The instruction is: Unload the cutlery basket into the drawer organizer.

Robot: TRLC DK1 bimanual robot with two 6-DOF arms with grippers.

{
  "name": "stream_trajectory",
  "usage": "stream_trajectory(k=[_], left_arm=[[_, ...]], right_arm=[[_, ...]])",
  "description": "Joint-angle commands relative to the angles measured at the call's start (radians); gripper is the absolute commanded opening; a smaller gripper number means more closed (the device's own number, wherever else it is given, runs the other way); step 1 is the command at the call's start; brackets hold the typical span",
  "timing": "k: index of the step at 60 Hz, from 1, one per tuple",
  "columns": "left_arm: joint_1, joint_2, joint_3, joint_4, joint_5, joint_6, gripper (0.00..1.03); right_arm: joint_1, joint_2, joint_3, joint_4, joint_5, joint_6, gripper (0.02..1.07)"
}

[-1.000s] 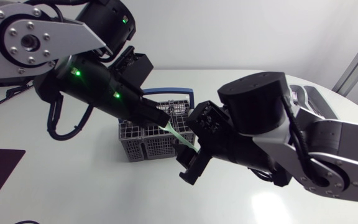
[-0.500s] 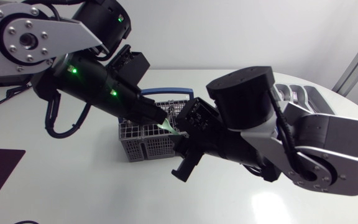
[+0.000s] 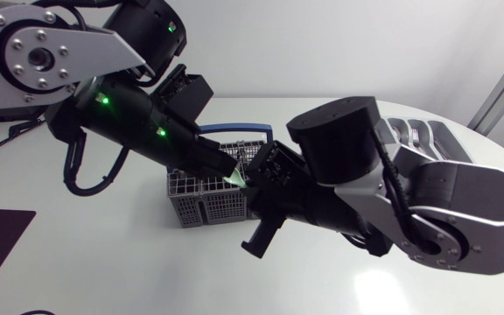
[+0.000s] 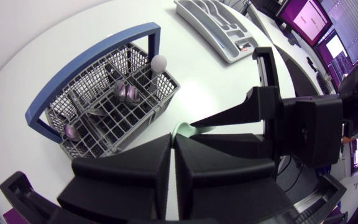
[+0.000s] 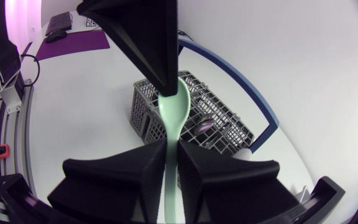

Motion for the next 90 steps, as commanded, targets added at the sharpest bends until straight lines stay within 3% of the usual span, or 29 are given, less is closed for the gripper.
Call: stream_trajectory(k=[1, 20, 24, 35, 49, 53, 68, 90], left_arm=[[-0.009, -0.023, -0.008, 0.003, 0.01, 0.0, 0.03], [-0.011, -0.043, 0.032, 0.003, 0.01, -0.001, 0.04], [-0.012, -0.045, 0.028, 0.003, 0.01, -0.003, 0.1], [-0.008, -0.063, 0.03, 0.017, 0.01, -0.006, 0.33], [0.02, -0.094, 0.038, 0.068, 0.01, -0.02, 0.82], [0.026, -0.102, 0.038, 0.085, 0.01, -0.014, 0.89], [0.084, -0.131, 0.025, 0.149, 0.008, 0.032, 0.97], [0.159, -0.16, -0.025, 0.226, 0.008, 0.103, 0.97]], right_arm=[[0.001, 0.014, 0.01, -0.008, -0.003, -0.019, 0.13], [0.015, -0.027, 0.009, -0.031, -0.001, -0.022, 0.12], [0.013, -0.027, 0.007, -0.031, -0.001, -0.022, 0.1], [0.01, -0.035, -0.007, -0.031, -0.003, -0.024, 0.09], [0.007, -0.061, -0.025, -0.04, -0.021, -0.025, 0.09], [0.003, -0.075, -0.03, -0.054, -0.032, -0.025, 0.09], [-0.099, -0.144, -0.05, -0.117, -0.153, -0.036, 0.09], [-0.321, -0.222, -0.05, -0.252, -0.334, -0.137, 0.09]])
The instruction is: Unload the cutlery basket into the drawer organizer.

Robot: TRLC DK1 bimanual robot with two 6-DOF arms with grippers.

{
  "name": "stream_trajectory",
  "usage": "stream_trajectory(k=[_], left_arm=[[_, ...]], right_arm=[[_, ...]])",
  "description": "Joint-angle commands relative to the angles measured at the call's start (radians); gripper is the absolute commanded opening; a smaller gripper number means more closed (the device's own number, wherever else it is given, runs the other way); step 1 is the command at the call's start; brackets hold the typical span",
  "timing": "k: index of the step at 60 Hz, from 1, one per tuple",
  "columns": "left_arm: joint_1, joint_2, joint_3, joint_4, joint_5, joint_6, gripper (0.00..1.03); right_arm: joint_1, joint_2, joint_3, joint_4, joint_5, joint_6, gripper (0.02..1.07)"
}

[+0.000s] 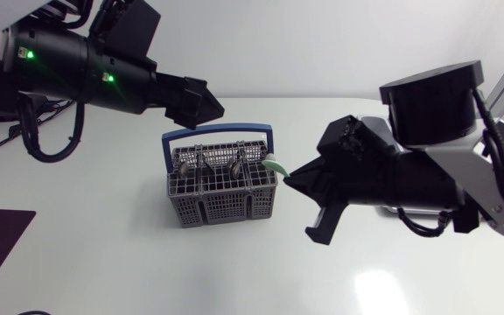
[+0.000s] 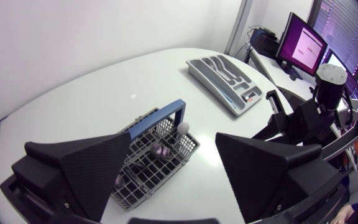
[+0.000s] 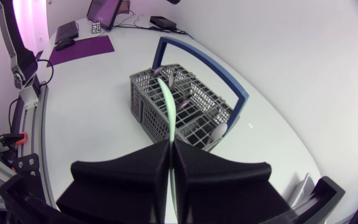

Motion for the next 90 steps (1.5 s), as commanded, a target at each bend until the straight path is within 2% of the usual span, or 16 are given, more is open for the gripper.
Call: stream_trajectory(k=[1, 8, 26, 48, 56, 71, 90], left_arm=[[0.026, -0.035, -0.028, 0.03, 0.005, 0.024, 0.97], [0.049, -0.084, -0.062, 0.117, 0.005, 0.022, 0.98], [0.043, -0.084, -0.116, 0.125, 0.004, 0.105, 0.98], [0.04, -0.089, -0.188, 0.166, -0.019, 0.213, 0.98], [0.029, -0.081, -0.208, 0.181, -0.072, 0.266, 0.98], [0.011, -0.064, -0.231, 0.183, -0.113, 0.326, 0.98], [-0.032, -0.062, -0.263, 0.183, -0.177, 0.394, 0.98]], right_arm=[[-0.053, -0.017, -0.03, -0.033, -0.036, -0.056, 0.09], [-0.13, -0.032, -0.043, -0.072, -0.097, -0.111, 0.09], [-0.418, -0.019, -0.042, -0.191, -0.278, -0.353, 0.09], [-0.76, 0.159, 0.012, -0.356, -0.392, -0.781, 0.09], [-0.872, 0.259, 0.064, -0.391, -0.401, -0.902, 0.09], [-1.02, 0.408, 0.142, -0.406, -0.398, -1.082, 0.09], [-1.165, 0.607, 0.317, -0.415, -0.341, -1.263, 0.09]])
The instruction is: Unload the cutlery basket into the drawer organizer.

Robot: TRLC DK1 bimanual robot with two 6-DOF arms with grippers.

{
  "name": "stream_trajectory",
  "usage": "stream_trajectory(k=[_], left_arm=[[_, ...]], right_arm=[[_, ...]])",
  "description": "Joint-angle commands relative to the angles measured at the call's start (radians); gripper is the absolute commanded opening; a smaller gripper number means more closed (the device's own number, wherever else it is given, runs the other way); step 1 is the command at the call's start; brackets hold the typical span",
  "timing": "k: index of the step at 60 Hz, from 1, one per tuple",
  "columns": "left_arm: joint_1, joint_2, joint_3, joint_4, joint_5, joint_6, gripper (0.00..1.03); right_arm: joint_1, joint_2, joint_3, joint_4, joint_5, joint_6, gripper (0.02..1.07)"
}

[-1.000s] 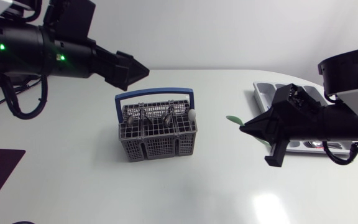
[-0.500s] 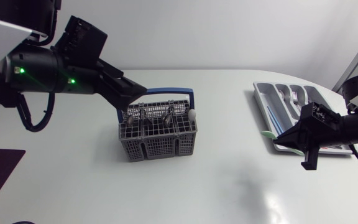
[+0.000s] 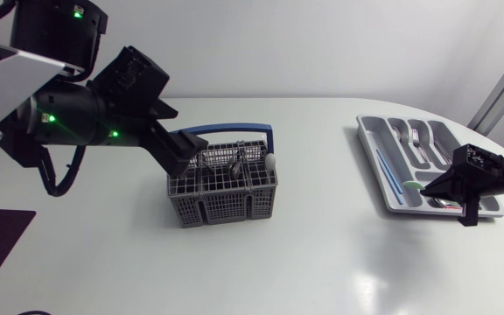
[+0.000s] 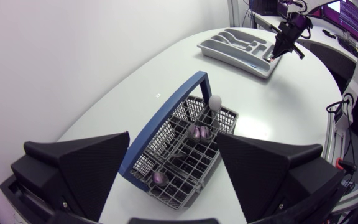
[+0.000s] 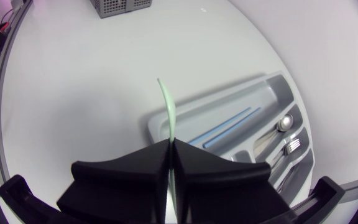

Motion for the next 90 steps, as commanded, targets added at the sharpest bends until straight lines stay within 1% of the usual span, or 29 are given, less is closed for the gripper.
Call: stream_trajectory(k=[1, 13, 17, 27, 34, 35, 38, 40, 44, 53, 63, 77, 78, 83, 90], left_arm=[[-0.021, 0.014, -0.034, 0.007, -0.018, 0.035, 0.98], [-0.056, 0.008, -0.054, 0.007, -0.064, 0.059, 0.98], [-0.059, 0.006, -0.055, 0.007, -0.066, 0.062, 0.98], [-0.067, 0.005, -0.061, 0.007, -0.067, 0.062, 0.98], [-0.068, 0.005, -0.063, 0.007, -0.072, 0.062, 0.98], [-0.068, 0.005, -0.063, 0.007, -0.072, 0.062, 0.98], [-0.068, 0.003, -0.064, 0.007, -0.072, 0.064, 0.98], [-0.068, 0.002, -0.066, 0.005, -0.072, 0.065, 0.98], [-0.068, 0.0, -0.067, 0.005, -0.072, 0.067, 0.98], [-0.071, -0.003, -0.074, 0.005, -0.072, 0.07, 0.98], [-0.073, -0.003, -0.072, 0.005, -0.072, 0.076, 0.98], [-0.085, -0.009, -0.067, 0.007, -0.072, 0.081, 0.98], [-0.085, -0.009, -0.067, 0.007, -0.072, 0.081, 0.98], [-0.088, -0.002, -0.064, 0.007, -0.072, 0.079, 0.98], [-0.091, 0.002, -0.06, 0.007, -0.072, 0.078, 0.98]], right_arm=[[-0.046, 0.065, 0.069, -0.016, 0.011, -0.084, 0.09], [-0.12, 0.209, 0.214, -0.019, 0.062, -0.124, 0.09], [-0.136, 0.254, 0.25, -0.019, 0.082, -0.134, 0.1], [-0.153, 0.34, 0.286, 0.006, 0.146, -0.17, 0.1], [-0.156, 0.36, 0.28, 0.035, 0.166, -0.193, 0.1], [-0.156, 0.361, 0.279, 0.04, 0.166, -0.193, 0.11], [-0.158, 0.361, 0.268, 0.067, 0.166, -0.191, 0.22], [-0.159, 0.357, 0.259, 0.089, 0.165, -0.188, 0.27], [-0.159, 0.349, 0.242, 0.121, 0.163, -0.186, 0.33], [-0.159, 0.312, 0.202, 0.161, 0.162, -0.183, 0.4], [-0.146, 0.265, 0.168, 0.175, 0.157, -0.168, 0.42], [-0.097, 0.127, 0.056, 0.176, 0.139, -0.139, 0.42], [-0.09, 0.117, 0.05, 0.176, 0.139, -0.13, 0.42], [-0.06, 0.07, 0.024, 0.169, 0.136, -0.07, 0.51], [-0.003, -0.018, -0.024, 0.132, 0.117, -0.002, 0.52]])
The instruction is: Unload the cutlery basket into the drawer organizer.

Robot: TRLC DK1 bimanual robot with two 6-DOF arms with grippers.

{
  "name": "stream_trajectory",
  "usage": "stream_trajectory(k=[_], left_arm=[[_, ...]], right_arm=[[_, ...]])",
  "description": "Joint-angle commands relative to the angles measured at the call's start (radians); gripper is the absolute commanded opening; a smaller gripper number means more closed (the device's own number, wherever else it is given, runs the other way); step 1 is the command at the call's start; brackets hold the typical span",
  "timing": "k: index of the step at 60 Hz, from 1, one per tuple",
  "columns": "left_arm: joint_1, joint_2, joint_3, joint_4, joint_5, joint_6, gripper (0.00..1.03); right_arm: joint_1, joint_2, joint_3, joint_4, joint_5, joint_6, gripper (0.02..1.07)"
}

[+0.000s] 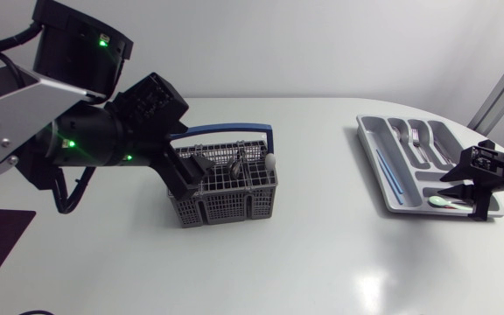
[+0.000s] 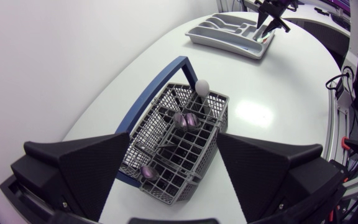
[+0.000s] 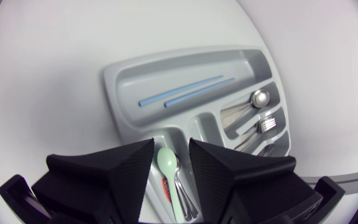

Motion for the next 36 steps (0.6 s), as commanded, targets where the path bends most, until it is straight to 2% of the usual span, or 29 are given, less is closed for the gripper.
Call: stream_trajectory(k=[1, 16, 25, 36], left_arm=[[-0.009, 0.002, -0.012, 0.007, -0.001, 0.019, 0.98], [-0.007, 0.011, -0.032, 0.022, -0.001, 0.025, 0.98], [-0.001, 0.011, -0.047, 0.034, -0.001, 0.03, 0.98], [-0.001, 0.011, -0.058, 0.042, -0.001, 0.034, 0.98]], right_arm=[[0.049, -0.073, -0.054, -0.033, -0.017, 0.069, 0.52], [0.259, -0.263, -0.135, -0.053, -0.021, 0.334, 0.52], [0.391, -0.317, -0.132, -0.056, -0.014, 0.53, 0.56], [0.531, -0.332, -0.098, -0.07, -0.001, 0.725, 0.56]])
